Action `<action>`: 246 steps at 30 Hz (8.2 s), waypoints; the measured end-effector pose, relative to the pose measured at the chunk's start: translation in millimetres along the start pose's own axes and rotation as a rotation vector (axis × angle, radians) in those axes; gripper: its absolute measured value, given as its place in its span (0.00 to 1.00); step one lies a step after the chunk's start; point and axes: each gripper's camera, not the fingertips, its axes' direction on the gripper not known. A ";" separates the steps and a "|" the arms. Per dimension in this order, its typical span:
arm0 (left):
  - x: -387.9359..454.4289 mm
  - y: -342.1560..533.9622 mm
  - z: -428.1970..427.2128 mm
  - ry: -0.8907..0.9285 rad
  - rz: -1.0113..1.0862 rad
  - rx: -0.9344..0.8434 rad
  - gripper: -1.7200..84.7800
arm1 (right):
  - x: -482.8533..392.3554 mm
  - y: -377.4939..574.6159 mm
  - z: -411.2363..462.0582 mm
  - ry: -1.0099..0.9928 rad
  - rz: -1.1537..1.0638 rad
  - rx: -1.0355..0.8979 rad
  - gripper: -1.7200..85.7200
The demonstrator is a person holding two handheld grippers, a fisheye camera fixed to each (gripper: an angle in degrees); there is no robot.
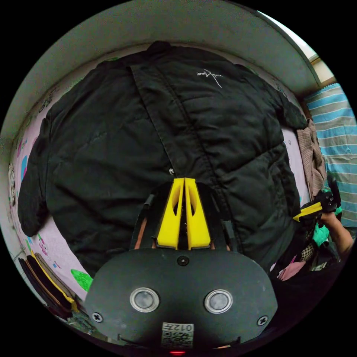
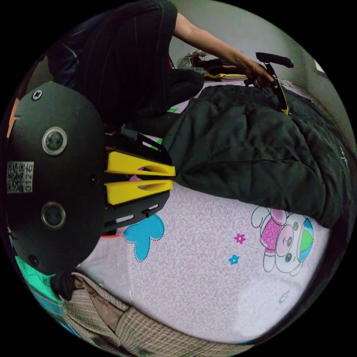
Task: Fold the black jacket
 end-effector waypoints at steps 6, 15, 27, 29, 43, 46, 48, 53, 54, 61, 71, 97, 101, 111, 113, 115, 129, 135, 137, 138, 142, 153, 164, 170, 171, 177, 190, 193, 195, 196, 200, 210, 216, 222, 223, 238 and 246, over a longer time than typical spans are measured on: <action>2.6 26.6 -35.0 0.007 0.009 0.046 0.02 | 13.4 11.4 5.5 0.034 0.019 -0.036 0.05; -37.8 138.4 -32.7 0.002 0.065 -0.259 0.02 | -2.0 -6.0 -49.0 0.149 -0.128 0.287 0.01; -35.6 175.1 -38.2 -0.010 0.007 -0.347 0.02 | -18.3 -46.1 19.8 0.401 -0.303 0.178 0.01; -31.2 174.6 -57.5 -0.037 -0.009 -0.278 0.02 | -17.9 -36.6 25.4 0.440 -0.317 0.185 0.01; 21.1 7.5 -67.7 0.061 0.054 0.082 0.03 | 143.2 80.2 -65.6 0.000 0.333 0.854 0.01; 22.5 -4.0 -37.7 0.055 0.082 -0.058 0.02 | 211.0 125.8 -86.7 -0.098 0.617 1.025 0.03; 16.1 -1.3 -28.7 0.069 0.058 -0.066 0.02 | 237.4 147.3 -96.7 -0.101 0.727 1.094 0.04; 33.8 4.4 -64.3 -0.033 0.073 0.089 0.03 | 277.7 179.9 -120.1 -0.030 0.883 1.168 0.08; 50.1 -2.4 -73.8 -0.017 0.119 0.131 0.03 | 280.3 181.7 -122.9 -0.019 0.892 1.174 0.08; 226.6 -58.3 -73.6 -0.064 0.679 0.308 0.07 | 326.7 202.5 -155.5 0.082 1.103 1.140 0.12; 296.5 -118.9 2.5 -0.184 0.817 0.155 0.10 | 377.4 197.2 -167.3 -0.044 1.163 0.884 0.08; 73.1 -116.0 -61.5 0.343 0.215 0.405 0.14 | 96.2 57.0 -193.7 -0.171 -0.074 0.851 0.01; 56.5 -107.6 -48.8 0.348 0.191 0.385 0.12 | 67.2 50.7 -188.6 -0.126 -0.098 0.845 0.01; 27.0 -78.2 -16.4 0.403 0.089 0.391 0.14 | 21.3 38.5 -189.0 -0.219 -0.119 0.850 0.01; 19.8 -74.1 -14.7 0.388 0.061 0.406 0.13 | 2.1 30.3 -190.5 -0.221 -0.148 0.840 0.01; 15.0 -68.1 -12.3 0.367 0.054 0.424 0.11 | -11.6 23.2 -191.8 -0.212 -0.154 0.833 0.01; -85.2 -21.3 -31.9 0.208 -0.087 0.480 0.11 | -52.2 26.2 -210.0 0.152 -0.033 0.810 0.09; -142.3 16.8 -59.1 0.113 -0.135 0.529 0.11 | -87.5 -4.1 -186.4 0.258 -0.044 0.664 0.15; -147.8 25.0 -63.0 0.107 -0.121 0.527 0.11 | -117.8 -27.6 -185.4 0.369 -0.071 0.634 0.16; -148.1 32.3 -66.0 0.103 -0.104 0.535 0.11 | -125.6 -33.2 -186.0 0.400 -0.076 0.634 0.16; -146.3 54.6 -49.9 0.043 -0.089 0.496 0.12 | -164.5 -78.5 -186.1 0.536 -0.088 0.486 0.16; -267.3 153.7 51.5 0.563 -0.606 0.390 0.14 | -214.3 -144.3 -233.4 0.496 -0.107 0.277 0.16; -282.9 133.9 36.5 0.604 -0.690 0.484 0.15 | -265.3 -158.6 -305.5 0.454 -0.077 0.331 0.14; -253.8 88.6 27.3 0.413 -0.560 0.349 0.11 | -302.1 -232.3 -338.0 0.426 -0.098 0.319 0.13; -248.7 85.8 19.9 0.377 -0.539 0.365 0.09 | -304.2 -241.5 -340.5 0.423 -0.091 0.318 0.13; -221.3 88.5 -40.8 0.199 -0.413 0.555 0.05 | -319.2 -314.4 -357.4 0.467 -0.013 0.314 0.12; -203.3 88.0 18.9 0.140 -0.415 0.314 0.04 | -355.0 -400.9 -326.1 0.515 0.000 0.009 0.12; -183.8 98.8 -7.9 0.005 -0.426 0.333 0.04 | -358.5 -403.1 -324.4 0.485 0.011 0.022 0.12; -168.1 106.4 -30.3 -0.124 -0.428 0.369 0.03 | -362.7 -398.6 -321.2 0.480 0.001 0.062 0.12; -161.8 106.7 -38.1 -0.151 -0.413 0.389 0.03 | -365.6 -394.3 -318.5 0.479 -0.006 0.097 0.12; -112.7 54.1 -68.3 -0.273 -0.256 0.367 0.03 | -376.8 -374.5 -315.9 0.478 0.043 0.202 0.11; -77.1 -77.2 5.1 -0.287 -0.085 0.056 0.02 | -411.5 -333.2 -253.1 0.491 -0.078 0.170 0.01; -72.0 -78.5 23.4 -0.276 -0.123 0.078 0.02 | -417.4 -344.1 -216.3 0.501 -0.086 0.144 0.01; -69.9 -66.6 12.5 -0.215 -0.110 0.145 0.03 | -425.9 -333.5 -183.8 0.548 -0.058 0.246 0.01; -75.5 -56.0 4.3 -0.173 -0.138 0.179 0.03 | -424.6 -328.4 -179.6 0.542 -0.048 0.259 0.01; -314.2 165.7 -53.1 -0.259 -0.794 0.166 0.05 | -663.7 -293.5 -18.8 0.478 -0.781 0.556 0.03; -413.4 231.0 -44.5 -0.383 -0.997 0.120 0.15 | -730.8 -321.5 76.0 0.575 -0.983 0.509 0.11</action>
